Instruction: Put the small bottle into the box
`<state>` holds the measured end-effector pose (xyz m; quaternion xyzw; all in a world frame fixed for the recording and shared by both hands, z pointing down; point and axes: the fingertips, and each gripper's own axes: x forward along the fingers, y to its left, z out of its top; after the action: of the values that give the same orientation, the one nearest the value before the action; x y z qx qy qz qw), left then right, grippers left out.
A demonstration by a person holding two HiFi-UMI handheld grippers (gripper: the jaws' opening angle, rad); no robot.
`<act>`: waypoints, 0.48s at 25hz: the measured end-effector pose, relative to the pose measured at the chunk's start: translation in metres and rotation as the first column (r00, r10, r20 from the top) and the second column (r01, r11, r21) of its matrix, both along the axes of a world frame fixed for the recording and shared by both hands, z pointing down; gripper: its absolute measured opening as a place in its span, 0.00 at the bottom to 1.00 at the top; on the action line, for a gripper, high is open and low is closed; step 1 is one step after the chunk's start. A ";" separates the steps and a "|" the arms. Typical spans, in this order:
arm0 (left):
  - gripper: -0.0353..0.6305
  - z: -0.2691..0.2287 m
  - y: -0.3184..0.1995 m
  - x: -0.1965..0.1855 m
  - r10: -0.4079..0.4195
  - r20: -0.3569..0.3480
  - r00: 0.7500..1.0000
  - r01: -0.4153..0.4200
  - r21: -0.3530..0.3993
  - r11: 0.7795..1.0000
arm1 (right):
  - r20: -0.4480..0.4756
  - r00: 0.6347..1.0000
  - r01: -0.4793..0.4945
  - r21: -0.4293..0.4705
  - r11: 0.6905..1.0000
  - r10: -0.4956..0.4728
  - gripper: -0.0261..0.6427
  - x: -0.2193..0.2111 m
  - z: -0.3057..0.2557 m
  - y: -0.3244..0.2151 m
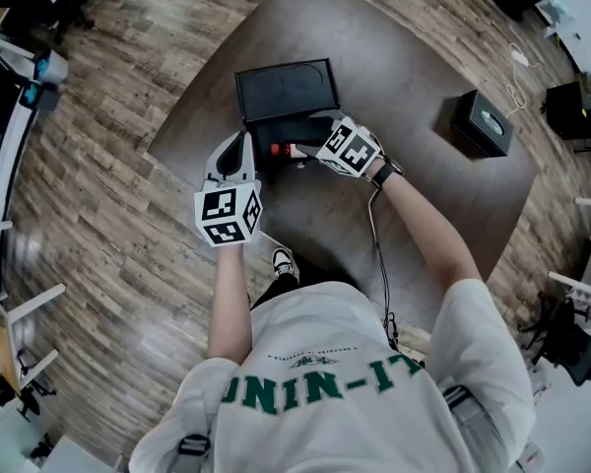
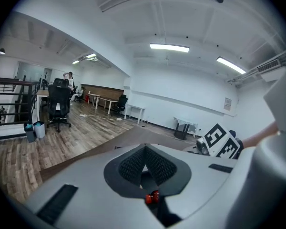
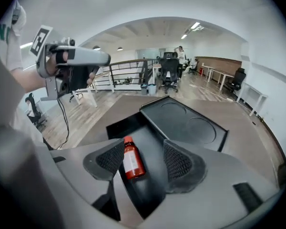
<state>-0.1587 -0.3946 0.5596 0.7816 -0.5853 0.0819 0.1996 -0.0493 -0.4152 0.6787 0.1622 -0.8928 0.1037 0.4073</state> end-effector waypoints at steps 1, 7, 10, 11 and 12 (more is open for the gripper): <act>0.07 -0.003 0.002 0.002 0.005 0.005 1.000 -0.005 0.003 1.000 | 0.024 0.999 -0.043 0.013 0.999 0.043 0.44 0.005 -0.008 -0.002; 0.07 -0.018 0.018 0.011 0.019 0.019 1.000 -0.019 0.021 1.000 | 0.188 0.932 -0.322 0.033 0.946 0.311 0.44 0.040 -0.052 -0.008; 0.07 -0.029 0.025 0.012 0.015 0.017 1.000 -0.016 0.040 0.999 | 0.242 0.885 -0.418 0.033 0.908 0.399 0.42 0.052 -0.071 -0.003; 0.07 -0.033 0.026 0.012 0.016 0.015 1.000 -0.017 0.045 0.999 | 0.257 0.868 -0.447 0.038 0.894 0.424 0.42 0.055 -0.078 -0.002; 0.07 -0.037 0.028 0.013 0.017 0.015 1.000 -0.018 0.050 0.999 | 0.274 0.852 -0.475 0.044 0.879 0.447 0.41 0.058 -0.085 0.000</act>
<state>-0.1459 -0.3670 0.5230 0.7907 -0.5818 0.0746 0.1752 0.0092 -0.4148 0.5942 0.3791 -0.8768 0.1693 0.2426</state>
